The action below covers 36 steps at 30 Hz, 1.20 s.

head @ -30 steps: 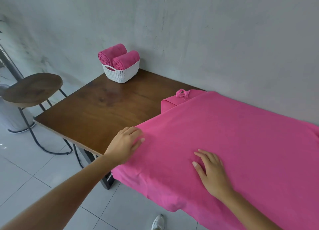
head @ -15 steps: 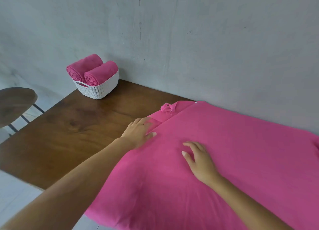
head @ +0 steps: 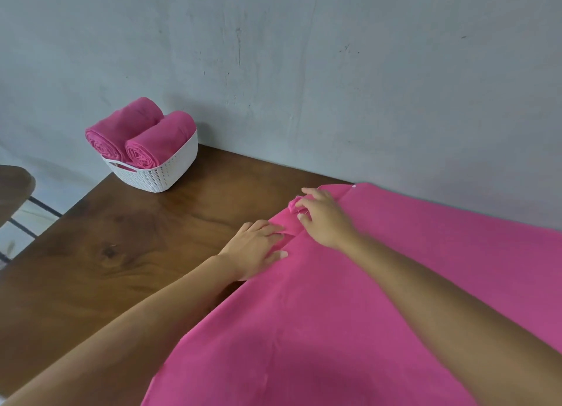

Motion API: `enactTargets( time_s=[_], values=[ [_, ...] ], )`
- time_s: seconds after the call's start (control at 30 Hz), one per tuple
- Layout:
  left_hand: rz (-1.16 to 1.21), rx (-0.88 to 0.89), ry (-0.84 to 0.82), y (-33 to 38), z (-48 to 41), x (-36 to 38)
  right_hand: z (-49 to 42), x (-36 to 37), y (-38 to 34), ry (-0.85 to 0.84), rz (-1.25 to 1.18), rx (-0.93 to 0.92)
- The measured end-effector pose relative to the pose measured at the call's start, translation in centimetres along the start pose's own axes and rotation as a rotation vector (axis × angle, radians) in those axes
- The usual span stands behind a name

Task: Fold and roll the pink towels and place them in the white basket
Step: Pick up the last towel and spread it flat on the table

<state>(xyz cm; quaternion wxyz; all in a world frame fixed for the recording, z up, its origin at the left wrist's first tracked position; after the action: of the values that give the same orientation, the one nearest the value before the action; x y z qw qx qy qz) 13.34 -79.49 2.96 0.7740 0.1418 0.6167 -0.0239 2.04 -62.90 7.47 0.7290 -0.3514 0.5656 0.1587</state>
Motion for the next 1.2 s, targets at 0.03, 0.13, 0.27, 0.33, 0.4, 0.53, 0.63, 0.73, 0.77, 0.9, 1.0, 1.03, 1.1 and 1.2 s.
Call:
enactTargets(
  time_s=[0.03, 0.13, 0.27, 0.33, 0.4, 0.53, 0.63, 0.73, 0.77, 0.9, 1.0, 1.03, 1.1, 1.2],
  values=[
    [0.005, 0.021, 0.005, -0.2, -0.1, 0.0, -0.7, 0.2, -0.1, -0.050, 0.055, 0.012],
    [0.070, 0.078, 0.019, -1.1, -0.2, -0.1, -1.7, 0.7, -0.6, -0.142, 0.126, 0.050],
    [0.245, 0.098, 0.107, -2.7, -0.6, -1.2, -1.4, -0.6, -0.9, -0.065, 0.163, 0.147],
    [0.323, 0.091, 0.161, -3.6, -1.1, -1.8, -0.8, -1.4, -1.0, -0.001, 0.111, 0.180],
    [0.378, 0.086, 0.218, -4.6, -1.6, -2.4, -0.1, -1.8, -1.0, 0.066, 0.055, 0.195],
    [0.465, 0.043, 0.319, -6.3, -2.4, -3.1, 1.8, -1.5, -1.6, 0.106, 0.001, 0.281],
    [0.499, -0.032, 0.299, -7.1, -2.9, -3.6, 3.0, -0.5, -2.5, 0.011, -0.012, 0.354],
    [0.501, -0.105, 0.232, -7.8, -3.6, -3.6, 3.9, 1.3, -3.5, -0.110, -0.004, 0.338],
    [0.487, -0.129, 0.204, -7.9, -3.9, -3.5, 4.3, 2.0, -3.7, -0.149, 0.008, 0.329],
    [0.371, -0.259, 0.117, -8.0, -4.0, -2.8, 5.9, 4.1, -4.2, -0.148, 0.030, 0.323],
    [0.344, -0.239, 0.283, -7.0, -3.8, -2.4, 7.7, 4.9, -3.5, -0.046, 0.010, 0.388],
    [0.385, -0.198, 0.325, -6.5, -3.9, -2.4, 8.4, 5.1, -3.1, -0.017, 0.009, 0.422],
    [0.466, -0.119, 0.332, -5.3, -4.5, -2.2, 9.6, 5.7, -1.9, 0.026, 0.009, 0.496],
    [0.512, -0.051, 0.242, -3.7, -5.8, -2.0, 11.2, 6.4, -0.2, 0.069, 0.019, 0.621]
  ],
)
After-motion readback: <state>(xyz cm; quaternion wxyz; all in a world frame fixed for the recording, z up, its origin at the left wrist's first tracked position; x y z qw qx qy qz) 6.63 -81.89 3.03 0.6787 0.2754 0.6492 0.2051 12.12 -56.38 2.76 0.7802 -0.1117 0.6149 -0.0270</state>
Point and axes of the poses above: each hand's wrist, its own z-axis away from the middle knuckle, its own x-axis out of the palm, y = z × x, the point moved 2 cm from there along -z, towards the middle knuckle, and after that the axes turned 9 degrees about -y, right-handed, at the moved point
